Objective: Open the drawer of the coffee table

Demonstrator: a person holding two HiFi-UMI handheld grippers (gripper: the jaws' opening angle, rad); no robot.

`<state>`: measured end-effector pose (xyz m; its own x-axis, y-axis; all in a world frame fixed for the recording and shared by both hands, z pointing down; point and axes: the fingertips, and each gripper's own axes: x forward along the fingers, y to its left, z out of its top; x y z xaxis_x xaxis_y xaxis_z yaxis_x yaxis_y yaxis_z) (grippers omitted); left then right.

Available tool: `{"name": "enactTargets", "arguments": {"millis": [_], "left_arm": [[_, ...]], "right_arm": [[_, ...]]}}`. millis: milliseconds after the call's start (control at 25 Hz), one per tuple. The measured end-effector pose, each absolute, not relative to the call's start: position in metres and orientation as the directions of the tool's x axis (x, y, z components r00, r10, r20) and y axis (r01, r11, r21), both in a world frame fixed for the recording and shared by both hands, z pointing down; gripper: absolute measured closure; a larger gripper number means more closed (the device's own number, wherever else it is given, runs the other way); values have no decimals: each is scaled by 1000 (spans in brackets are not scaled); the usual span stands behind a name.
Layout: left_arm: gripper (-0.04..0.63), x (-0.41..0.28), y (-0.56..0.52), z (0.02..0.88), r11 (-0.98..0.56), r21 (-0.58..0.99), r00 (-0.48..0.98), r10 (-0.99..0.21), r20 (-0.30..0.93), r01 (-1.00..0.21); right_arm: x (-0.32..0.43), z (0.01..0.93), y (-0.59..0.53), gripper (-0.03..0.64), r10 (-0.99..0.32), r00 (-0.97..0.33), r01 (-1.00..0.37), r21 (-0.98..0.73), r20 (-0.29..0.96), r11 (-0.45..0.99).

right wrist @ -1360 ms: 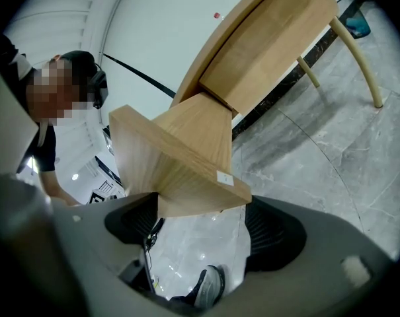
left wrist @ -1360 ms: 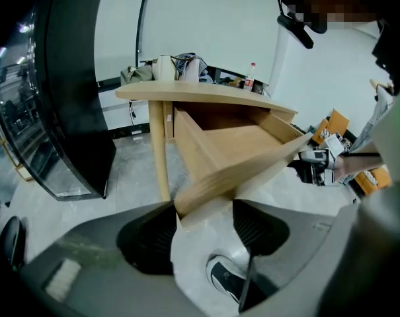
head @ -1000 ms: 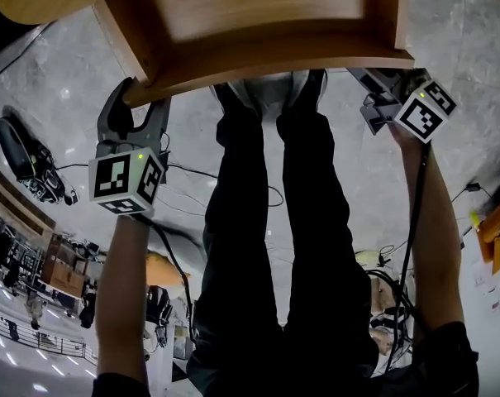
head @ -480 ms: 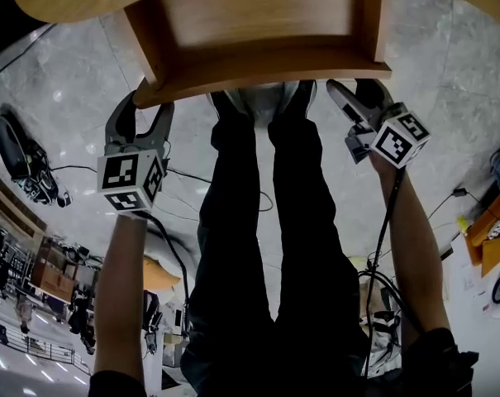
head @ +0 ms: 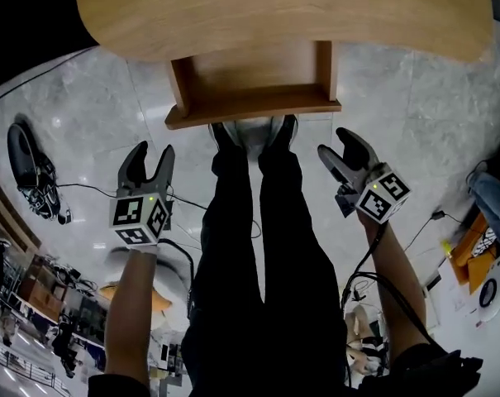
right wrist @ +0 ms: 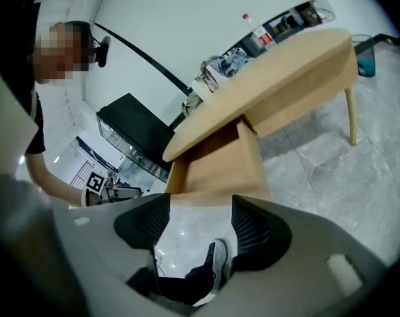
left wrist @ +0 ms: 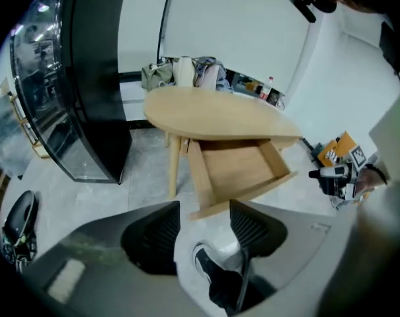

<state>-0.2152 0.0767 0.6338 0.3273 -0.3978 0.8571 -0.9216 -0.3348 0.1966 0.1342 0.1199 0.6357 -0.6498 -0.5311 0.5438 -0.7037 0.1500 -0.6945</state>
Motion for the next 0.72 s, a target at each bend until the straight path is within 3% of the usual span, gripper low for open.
{"name": "enactTargets", "arguments": {"millis": [320,560,720], "left_arm": [[364,-139,17,469,-405,278,475,-546,691,-871],[365,-118,-8,373,-421,268,490,-620,612,-867],[382,-114,-20,320,-413,246,475,-665,576,-877]], "right_arm": [[106,456,43,393,-620,-654,-739,-540,434,402],[90,362,9,409,-669,-637,-759,-463,384,457],[92,314,-10,467,-703,-585,-803,-413,405,430]]}}
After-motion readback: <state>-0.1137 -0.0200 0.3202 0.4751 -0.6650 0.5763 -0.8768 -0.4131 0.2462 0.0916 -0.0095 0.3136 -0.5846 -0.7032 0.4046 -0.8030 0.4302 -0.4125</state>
